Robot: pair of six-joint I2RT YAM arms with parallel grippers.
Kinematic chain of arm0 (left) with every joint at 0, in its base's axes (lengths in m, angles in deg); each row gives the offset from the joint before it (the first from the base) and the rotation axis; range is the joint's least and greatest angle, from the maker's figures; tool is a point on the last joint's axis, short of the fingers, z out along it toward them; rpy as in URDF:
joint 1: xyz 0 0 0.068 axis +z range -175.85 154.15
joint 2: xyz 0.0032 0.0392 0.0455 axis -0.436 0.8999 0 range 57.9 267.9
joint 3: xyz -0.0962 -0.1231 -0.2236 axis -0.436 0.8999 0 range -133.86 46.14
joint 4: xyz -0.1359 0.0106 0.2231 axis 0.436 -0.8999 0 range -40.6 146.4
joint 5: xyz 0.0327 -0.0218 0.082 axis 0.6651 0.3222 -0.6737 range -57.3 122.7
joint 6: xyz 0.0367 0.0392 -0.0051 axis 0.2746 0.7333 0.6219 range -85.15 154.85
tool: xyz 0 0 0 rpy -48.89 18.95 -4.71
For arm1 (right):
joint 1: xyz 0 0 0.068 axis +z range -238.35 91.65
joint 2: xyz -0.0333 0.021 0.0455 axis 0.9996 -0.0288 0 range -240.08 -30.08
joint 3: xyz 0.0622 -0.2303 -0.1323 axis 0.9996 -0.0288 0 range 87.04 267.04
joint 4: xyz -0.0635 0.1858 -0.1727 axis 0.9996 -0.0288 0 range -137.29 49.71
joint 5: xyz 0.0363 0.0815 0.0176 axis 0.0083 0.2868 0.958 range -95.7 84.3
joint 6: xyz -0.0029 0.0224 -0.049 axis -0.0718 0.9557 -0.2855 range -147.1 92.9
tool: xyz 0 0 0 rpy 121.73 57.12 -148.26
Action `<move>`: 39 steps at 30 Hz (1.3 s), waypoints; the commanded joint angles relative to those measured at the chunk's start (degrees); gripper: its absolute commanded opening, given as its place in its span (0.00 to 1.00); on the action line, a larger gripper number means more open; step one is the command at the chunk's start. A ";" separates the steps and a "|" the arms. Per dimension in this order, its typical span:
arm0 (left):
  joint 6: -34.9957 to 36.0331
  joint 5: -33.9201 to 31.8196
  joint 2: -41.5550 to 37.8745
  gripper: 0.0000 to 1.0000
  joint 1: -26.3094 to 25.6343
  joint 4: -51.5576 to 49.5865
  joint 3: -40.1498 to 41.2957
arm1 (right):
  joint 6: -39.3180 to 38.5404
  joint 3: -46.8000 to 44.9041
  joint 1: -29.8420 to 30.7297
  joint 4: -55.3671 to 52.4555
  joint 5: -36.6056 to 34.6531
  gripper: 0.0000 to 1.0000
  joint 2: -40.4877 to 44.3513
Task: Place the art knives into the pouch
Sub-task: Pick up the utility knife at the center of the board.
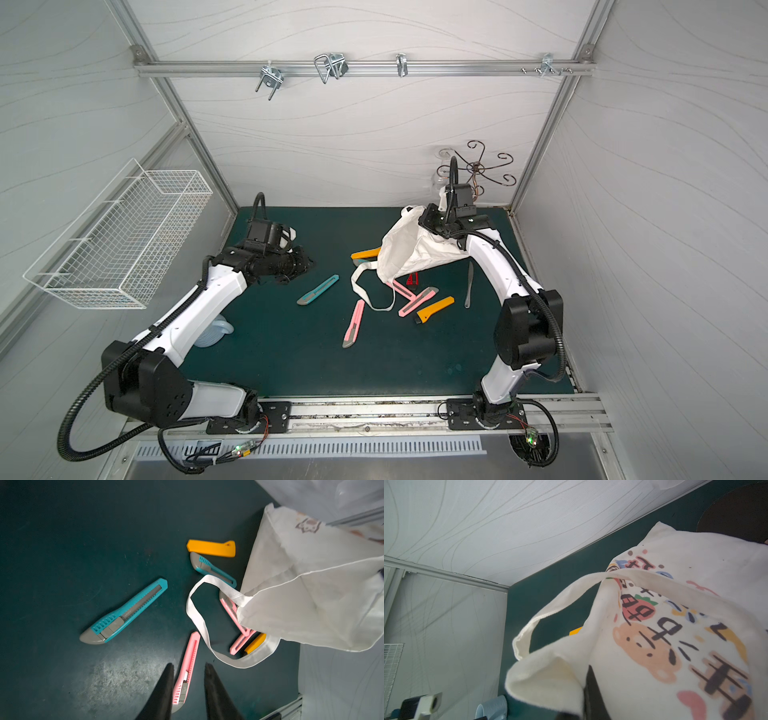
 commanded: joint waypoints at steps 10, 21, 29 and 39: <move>-1.32 -7.07 -2.16 0.27 -8.10 8.35 12.85 | 5.28 -2.69 0.47 0.63 1.76 0.00 4.18; -3.12 -10.86 8.24 0.35 -16.47 12.85 12.96 | 3.79 -0.88 0.30 -1.47 1.07 0.00 3.57; -13.92 -11.38 11.77 0.49 -16.75 16.84 13.79 | 1.45 -3.54 0.51 -1.19 0.44 0.00 4.66; -22.03 -11.05 16.59 0.58 -18.15 18.68 12.12 | 0.50 -6.01 1.64 0.04 0.35 0.00 5.22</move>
